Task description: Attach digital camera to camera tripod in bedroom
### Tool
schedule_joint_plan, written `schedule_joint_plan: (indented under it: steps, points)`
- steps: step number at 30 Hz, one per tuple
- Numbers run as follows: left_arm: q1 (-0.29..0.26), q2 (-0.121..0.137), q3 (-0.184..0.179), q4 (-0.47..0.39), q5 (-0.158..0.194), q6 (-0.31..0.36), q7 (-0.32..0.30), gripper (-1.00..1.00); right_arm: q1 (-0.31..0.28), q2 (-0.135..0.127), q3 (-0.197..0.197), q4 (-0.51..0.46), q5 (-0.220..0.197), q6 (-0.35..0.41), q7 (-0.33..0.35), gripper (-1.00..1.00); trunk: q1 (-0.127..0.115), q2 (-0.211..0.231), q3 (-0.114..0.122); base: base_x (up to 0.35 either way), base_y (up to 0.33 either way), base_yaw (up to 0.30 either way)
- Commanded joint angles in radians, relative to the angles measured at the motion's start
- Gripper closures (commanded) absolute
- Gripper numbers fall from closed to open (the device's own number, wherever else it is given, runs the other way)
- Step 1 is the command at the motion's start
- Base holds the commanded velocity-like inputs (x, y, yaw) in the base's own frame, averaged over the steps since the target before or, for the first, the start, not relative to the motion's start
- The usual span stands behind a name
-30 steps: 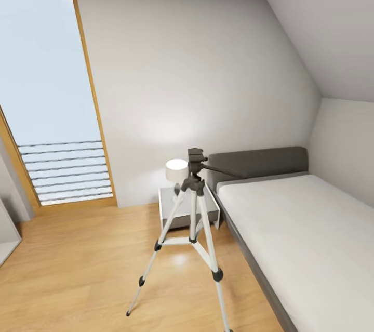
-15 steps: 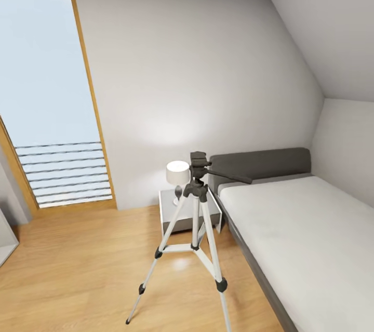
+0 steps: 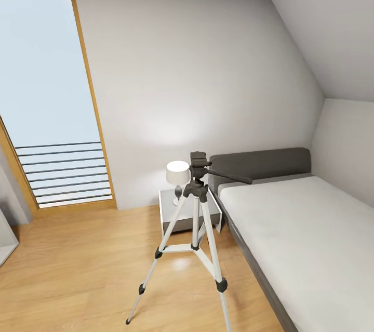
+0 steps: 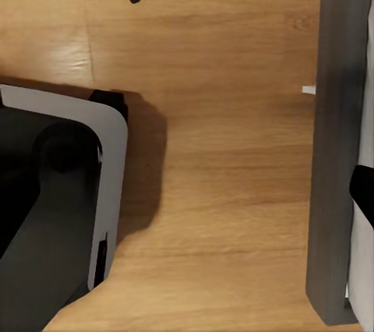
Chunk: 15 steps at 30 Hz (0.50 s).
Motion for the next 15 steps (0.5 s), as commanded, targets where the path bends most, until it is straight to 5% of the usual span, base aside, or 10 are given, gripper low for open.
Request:
schedule_joint_plan:
  steps: [1, 15]
  points:
    - [0.000, 0.000, -0.009, 0.000, 0.005, 0.000, 0.004, 1.00, -0.001, -0.001, -0.008, 0.003, 0.009, -0.006, 0.002, -1.00, 0.000, -0.001, 0.000, 0.000, 0.000, 0.000]
    - [0.000, 0.000, -0.009, 0.000, 0.005, -0.001, 0.004, 1.00, -0.001, -0.001, -0.008, 0.003, 0.008, -0.005, 0.003, -1.00, 0.000, -0.001, 0.000, 0.000, 0.000, 0.000]
